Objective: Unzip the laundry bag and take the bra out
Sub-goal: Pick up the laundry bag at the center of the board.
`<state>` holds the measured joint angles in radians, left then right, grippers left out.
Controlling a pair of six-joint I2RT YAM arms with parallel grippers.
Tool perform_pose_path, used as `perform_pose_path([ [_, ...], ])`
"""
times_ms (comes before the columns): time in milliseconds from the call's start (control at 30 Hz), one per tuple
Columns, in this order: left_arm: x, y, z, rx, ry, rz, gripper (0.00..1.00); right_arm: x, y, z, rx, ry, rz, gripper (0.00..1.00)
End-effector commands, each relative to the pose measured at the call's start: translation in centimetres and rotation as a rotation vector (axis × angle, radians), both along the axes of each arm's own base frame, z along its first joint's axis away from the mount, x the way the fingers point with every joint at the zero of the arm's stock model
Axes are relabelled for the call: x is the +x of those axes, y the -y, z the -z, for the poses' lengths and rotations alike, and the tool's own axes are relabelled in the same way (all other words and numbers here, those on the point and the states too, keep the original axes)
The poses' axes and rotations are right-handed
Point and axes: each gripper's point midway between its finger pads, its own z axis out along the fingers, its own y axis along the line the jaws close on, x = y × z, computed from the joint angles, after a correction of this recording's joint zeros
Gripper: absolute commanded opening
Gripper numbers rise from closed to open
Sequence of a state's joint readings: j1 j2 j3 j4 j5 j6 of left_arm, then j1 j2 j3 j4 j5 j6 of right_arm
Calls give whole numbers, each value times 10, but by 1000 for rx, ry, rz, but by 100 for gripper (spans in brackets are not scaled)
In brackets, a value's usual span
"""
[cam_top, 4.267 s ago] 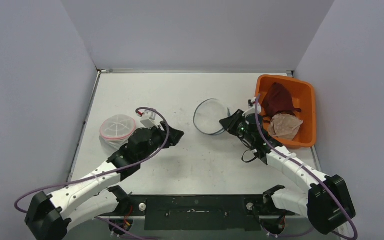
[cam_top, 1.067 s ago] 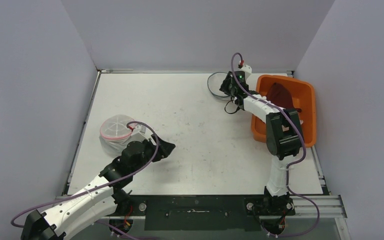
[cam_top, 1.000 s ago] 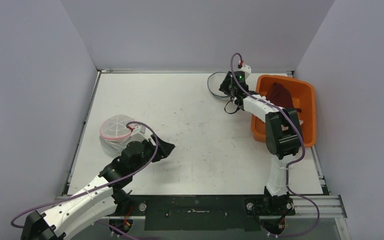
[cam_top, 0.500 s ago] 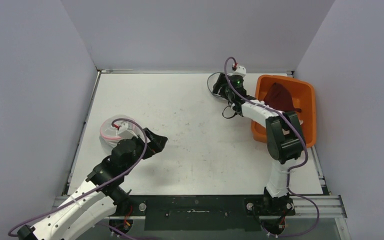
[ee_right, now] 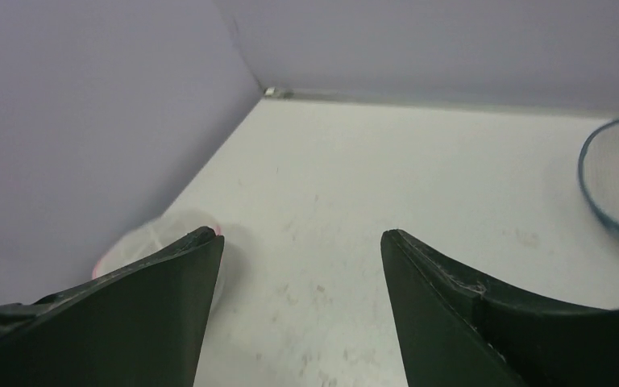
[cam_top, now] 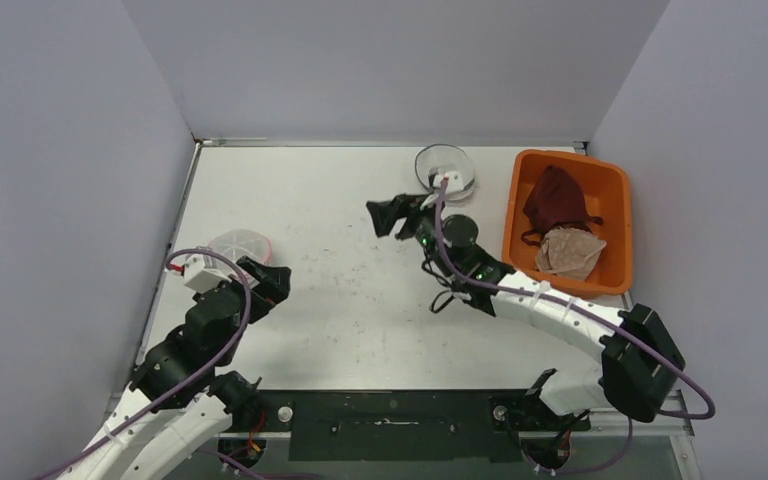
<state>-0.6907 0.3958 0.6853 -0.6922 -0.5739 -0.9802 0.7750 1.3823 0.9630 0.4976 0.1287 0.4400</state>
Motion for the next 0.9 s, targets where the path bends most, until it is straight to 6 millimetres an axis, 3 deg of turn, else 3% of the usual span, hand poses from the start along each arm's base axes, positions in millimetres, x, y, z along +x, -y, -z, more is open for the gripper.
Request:
perform_pose_path([
  [0, 2, -1, 19, 40, -117, -42, 96, -65, -17, 55, -103, 4, -94, 73],
  [100, 2, -19, 15, 11, -115, -159, 96, -96, -5, 102, -119, -89, -107, 73],
  [200, 1, -37, -5, -99, -7, -256, 96, -126, 10, 140, -74, -167, -129, 73],
  [400, 3, -67, -23, -145, 108, -421, 96, -164, 28, 190, -20, -273, -143, 73],
  [567, 9, -72, -19, -19, 44, -453, 96, -192, 18, 200, -55, -273, -164, 73],
  [700, 31, -49, -16, -2, -28, -325, 96, -201, 14, 199, -70, -249, -150, 73],
  [800, 41, -58, -9, -7, -136, -323, 96, -206, 14, 196, -77, -243, -149, 73],
  [867, 44, -77, -5, -54, -160, -361, 96, -207, 19, 196, -88, -245, -133, 73],
])
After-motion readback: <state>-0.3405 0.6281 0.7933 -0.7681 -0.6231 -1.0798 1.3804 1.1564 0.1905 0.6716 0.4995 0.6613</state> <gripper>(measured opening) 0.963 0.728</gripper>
